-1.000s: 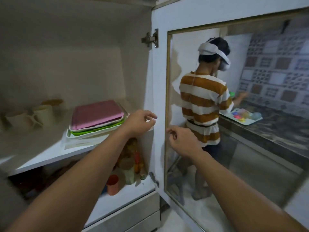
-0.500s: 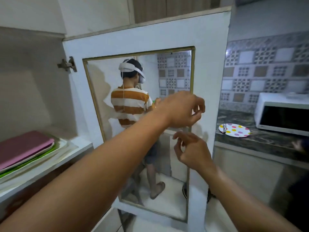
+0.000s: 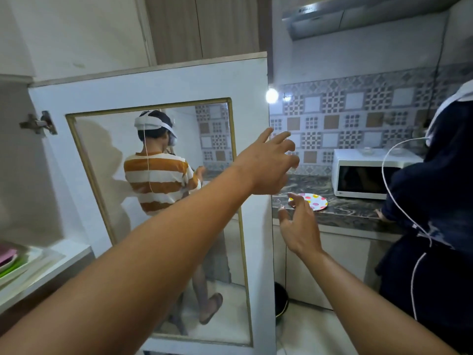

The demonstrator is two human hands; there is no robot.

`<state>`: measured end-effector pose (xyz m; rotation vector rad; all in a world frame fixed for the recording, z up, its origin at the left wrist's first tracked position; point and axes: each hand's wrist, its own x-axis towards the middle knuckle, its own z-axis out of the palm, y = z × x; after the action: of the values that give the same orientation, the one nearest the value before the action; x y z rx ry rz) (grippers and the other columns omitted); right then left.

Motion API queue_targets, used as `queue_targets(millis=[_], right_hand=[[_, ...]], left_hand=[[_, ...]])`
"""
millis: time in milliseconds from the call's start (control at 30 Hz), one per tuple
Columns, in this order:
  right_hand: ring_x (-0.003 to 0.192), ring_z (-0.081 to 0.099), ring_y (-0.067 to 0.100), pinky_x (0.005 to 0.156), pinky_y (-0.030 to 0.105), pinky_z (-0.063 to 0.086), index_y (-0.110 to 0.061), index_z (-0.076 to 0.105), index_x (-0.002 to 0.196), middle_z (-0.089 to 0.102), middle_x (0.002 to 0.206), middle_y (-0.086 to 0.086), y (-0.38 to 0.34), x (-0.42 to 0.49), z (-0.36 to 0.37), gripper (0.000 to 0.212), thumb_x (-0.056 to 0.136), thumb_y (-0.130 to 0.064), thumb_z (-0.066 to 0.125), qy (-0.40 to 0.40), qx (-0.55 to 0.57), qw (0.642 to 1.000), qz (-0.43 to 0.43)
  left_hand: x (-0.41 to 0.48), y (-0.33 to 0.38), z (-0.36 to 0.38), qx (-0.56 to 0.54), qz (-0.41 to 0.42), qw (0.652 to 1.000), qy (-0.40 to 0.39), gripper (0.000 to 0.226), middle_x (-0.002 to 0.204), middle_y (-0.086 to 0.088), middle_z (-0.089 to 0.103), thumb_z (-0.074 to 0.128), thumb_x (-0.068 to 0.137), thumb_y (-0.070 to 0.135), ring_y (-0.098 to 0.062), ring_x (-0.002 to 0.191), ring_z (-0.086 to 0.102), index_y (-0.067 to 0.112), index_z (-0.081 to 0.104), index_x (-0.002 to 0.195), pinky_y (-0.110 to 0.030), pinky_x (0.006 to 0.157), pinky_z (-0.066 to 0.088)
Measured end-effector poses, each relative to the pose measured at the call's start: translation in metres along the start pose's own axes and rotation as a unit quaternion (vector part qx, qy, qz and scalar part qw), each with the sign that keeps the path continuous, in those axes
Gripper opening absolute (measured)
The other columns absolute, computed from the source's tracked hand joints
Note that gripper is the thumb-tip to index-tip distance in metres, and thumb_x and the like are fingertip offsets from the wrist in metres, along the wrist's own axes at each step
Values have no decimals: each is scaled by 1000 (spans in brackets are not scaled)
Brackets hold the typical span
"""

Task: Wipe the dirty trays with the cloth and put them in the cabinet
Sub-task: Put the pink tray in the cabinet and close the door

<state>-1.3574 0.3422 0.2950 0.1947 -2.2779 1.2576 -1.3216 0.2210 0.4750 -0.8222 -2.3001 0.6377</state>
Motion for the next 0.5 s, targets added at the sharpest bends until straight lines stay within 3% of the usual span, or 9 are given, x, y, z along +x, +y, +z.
queue_targets(millis=[67,167,267,367,500], right_hand=[[108,63,22,92,39,50,-26,55,133,67,116,-1,2,8,5,35,100,-36,49,-50,19,999,3],[94,67,22,79,34,49,-25,57,119,68,101,-3,6,7,14,26,101,-40,46,-50,-12,997,-64],[104,64,23,88,42,53,-26,51,128,66,114,0,10,9,24,32,102,-43,44,-42,1,998,-54],[110,64,25,89,36,50,-23,49,136,66,122,3,3,13,33,38,104,-42,44,-60,39,997,-37],[98,65,27,76,34,46,-23,52,121,69,109,5,-1,7,34,25,104,-39,43,-43,20,999,-25]], left_hand=[[7,0,1,39,2,999,-33,46,155,-7,39,49,97,42,-30,152,14,29,51,141,-56,123,5],[11,1,7,95,-29,992,-84,53,160,-10,32,45,98,45,-33,153,7,28,43,148,-63,120,0],[8,2,12,118,-79,982,-125,58,163,-11,25,43,97,45,-33,154,1,28,37,152,-66,118,-3],[1,1,15,150,-98,976,-123,56,163,-10,24,44,96,43,-32,154,-4,30,40,151,-71,115,-5],[-8,7,13,175,-103,975,-89,55,162,-10,26,44,95,47,-33,154,-1,31,46,147,-74,112,-8]])
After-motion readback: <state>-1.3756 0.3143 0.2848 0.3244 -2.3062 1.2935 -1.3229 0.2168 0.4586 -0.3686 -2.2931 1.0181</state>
